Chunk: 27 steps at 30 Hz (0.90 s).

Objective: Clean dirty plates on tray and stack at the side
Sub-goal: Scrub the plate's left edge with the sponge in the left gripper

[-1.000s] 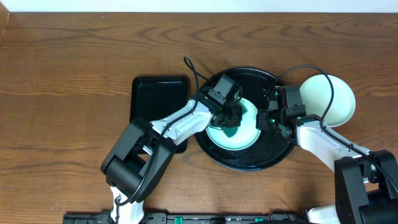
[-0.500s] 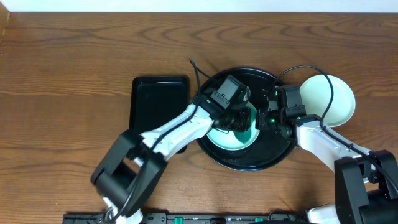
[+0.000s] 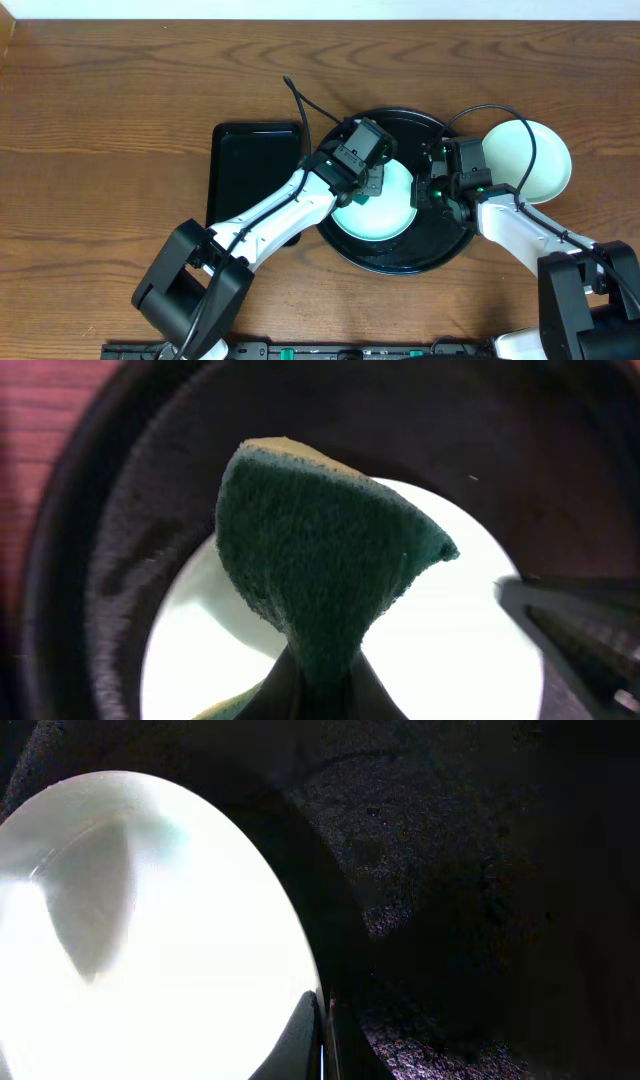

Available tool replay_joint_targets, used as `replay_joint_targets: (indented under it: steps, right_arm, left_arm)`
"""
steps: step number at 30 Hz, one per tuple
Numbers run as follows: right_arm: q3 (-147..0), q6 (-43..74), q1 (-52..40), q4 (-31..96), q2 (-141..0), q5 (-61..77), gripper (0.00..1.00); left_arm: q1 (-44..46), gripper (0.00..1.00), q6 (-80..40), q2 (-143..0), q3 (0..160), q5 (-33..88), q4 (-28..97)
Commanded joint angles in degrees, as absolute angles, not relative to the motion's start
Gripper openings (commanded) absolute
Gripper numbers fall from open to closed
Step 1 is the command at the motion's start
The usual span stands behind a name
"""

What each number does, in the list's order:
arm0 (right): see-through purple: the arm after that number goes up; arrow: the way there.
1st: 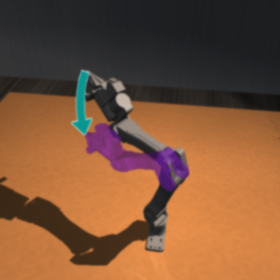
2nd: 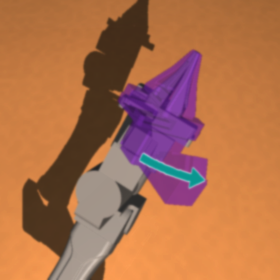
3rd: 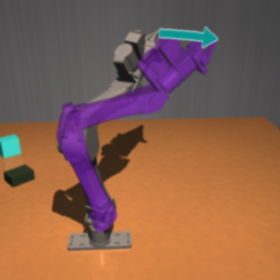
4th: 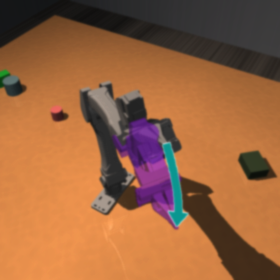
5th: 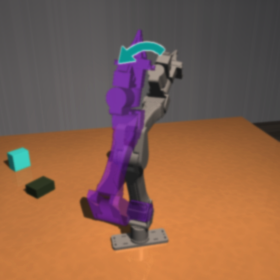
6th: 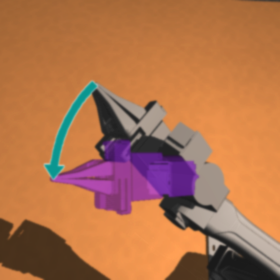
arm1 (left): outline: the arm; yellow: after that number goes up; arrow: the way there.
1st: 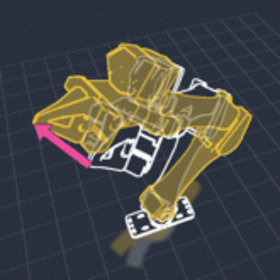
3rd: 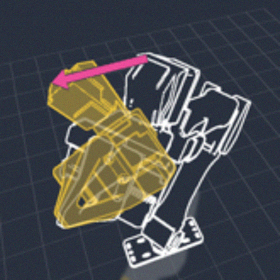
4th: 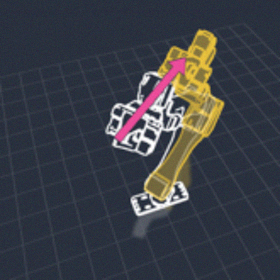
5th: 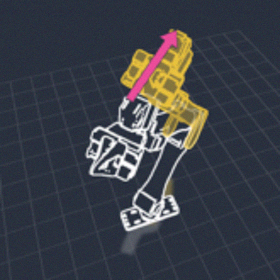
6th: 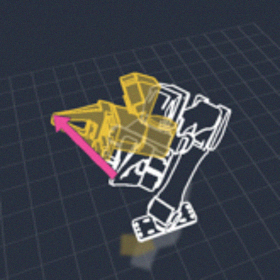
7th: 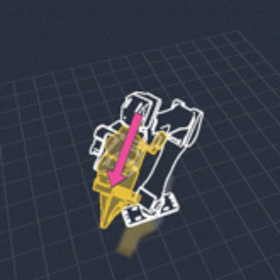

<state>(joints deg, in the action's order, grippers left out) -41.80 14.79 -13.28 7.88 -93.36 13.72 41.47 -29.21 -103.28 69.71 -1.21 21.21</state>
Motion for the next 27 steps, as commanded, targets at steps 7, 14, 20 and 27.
replay_joint_targets:
  steps: [7, 14, 20, 27]
  right_arm:
    - [-41.7, 14.3, -13.9, 7.7, -93.9, 14.6, 0.01]
    - [-41.7, 14.3, -13.9, 7.7, -93.9, 14.6, 0.01]
    - [-41.7, 14.3, -13.9, 7.7, -93.9, 14.6, 0.01]
    - [-41.7, 14.3, -13.9, 7.7, -93.9, 14.6, 0.01]
  left_arm:
    - [41.4, 0.08, -28.1, -103.8, 68.4, -8.3, 21.3]
    - [41.4, 0.08, -28.1, -106.7, 68.3, -8.7, 21.3]
    - [41.4, 0.08, -28.1, -110.5, 68.3, -8.6, 21.3]
    - [41.5, 0.08, -28.2, -112.7, 68.3, -5.4, 21.4]
